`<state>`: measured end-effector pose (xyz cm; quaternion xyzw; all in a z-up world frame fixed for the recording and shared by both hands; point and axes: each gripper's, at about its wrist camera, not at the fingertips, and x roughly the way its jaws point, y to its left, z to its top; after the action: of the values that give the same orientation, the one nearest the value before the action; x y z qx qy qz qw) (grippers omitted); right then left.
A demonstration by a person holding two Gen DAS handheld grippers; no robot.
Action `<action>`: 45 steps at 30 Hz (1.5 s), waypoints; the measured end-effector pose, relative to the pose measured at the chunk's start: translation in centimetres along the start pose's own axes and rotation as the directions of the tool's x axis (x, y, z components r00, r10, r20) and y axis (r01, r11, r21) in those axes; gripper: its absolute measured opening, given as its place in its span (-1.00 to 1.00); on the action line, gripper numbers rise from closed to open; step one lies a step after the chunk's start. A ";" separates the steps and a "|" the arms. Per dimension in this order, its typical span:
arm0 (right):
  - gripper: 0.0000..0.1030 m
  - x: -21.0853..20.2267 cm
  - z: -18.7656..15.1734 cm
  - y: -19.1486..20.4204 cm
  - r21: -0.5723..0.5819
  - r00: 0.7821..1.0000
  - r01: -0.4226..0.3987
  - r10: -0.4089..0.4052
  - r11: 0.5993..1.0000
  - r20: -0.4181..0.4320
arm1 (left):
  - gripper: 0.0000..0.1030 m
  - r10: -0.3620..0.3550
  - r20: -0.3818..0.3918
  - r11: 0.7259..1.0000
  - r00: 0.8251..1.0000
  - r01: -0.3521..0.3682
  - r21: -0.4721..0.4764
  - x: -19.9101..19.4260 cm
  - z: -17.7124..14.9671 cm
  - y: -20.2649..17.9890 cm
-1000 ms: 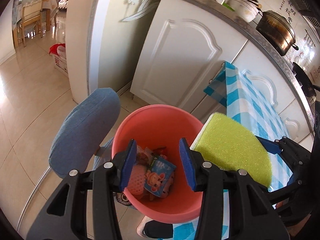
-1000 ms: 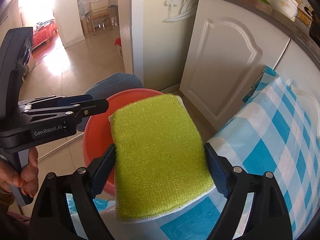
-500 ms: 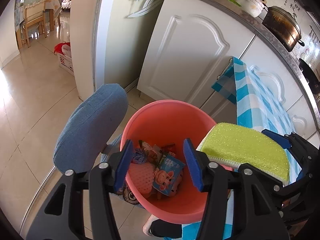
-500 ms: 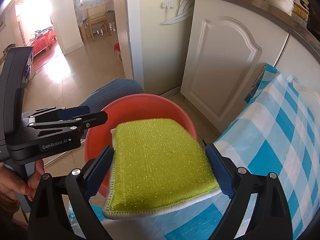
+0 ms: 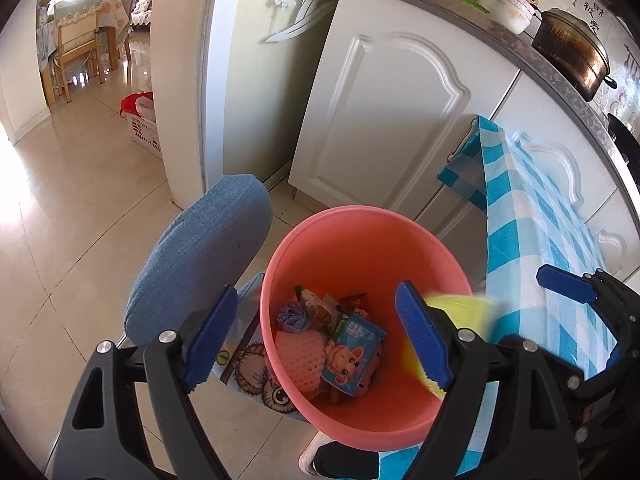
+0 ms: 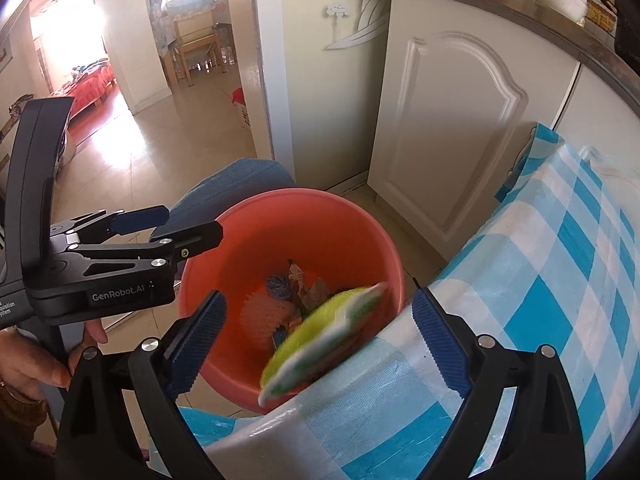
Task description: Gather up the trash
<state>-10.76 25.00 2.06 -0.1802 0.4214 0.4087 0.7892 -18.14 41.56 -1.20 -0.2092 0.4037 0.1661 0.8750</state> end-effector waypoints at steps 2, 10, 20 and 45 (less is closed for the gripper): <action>0.80 -0.3 0.1 -0.9 0.042 1.000 -0.019 0.019 0.999 0.010 | 0.64 0.004 -0.005 1.000 1.000 -0.004 0.003 0.1 -0.1 0.0; 0.80 -3.0 -0.5 -3.7 0.161 0.996 0.021 -0.035 0.987 0.080 | 0.75 0.033 -0.009 0.999 0.999 -0.033 0.024 0.3 0.0 -0.5; 0.80 -6.2 -3.6 -6.6 0.282 0.981 0.127 -0.162 0.951 0.105 | 0.76 0.099 0.018 0.991 0.995 -0.101 0.084 -0.4 0.4 -1.7; 0.80 -21.8 -15.2 -13.9 0.548 0.780 0.435 -0.603 0.714 0.166 | 0.92 -0.218 0.161 0.896 0.963 0.132 0.423 -11.6 -1.4 -21.7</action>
<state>-14.33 -3.69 10.14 -0.0192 0.3002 0.0729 0.9509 -16.26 20.84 12.05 -0.0393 0.3170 0.0188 0.9474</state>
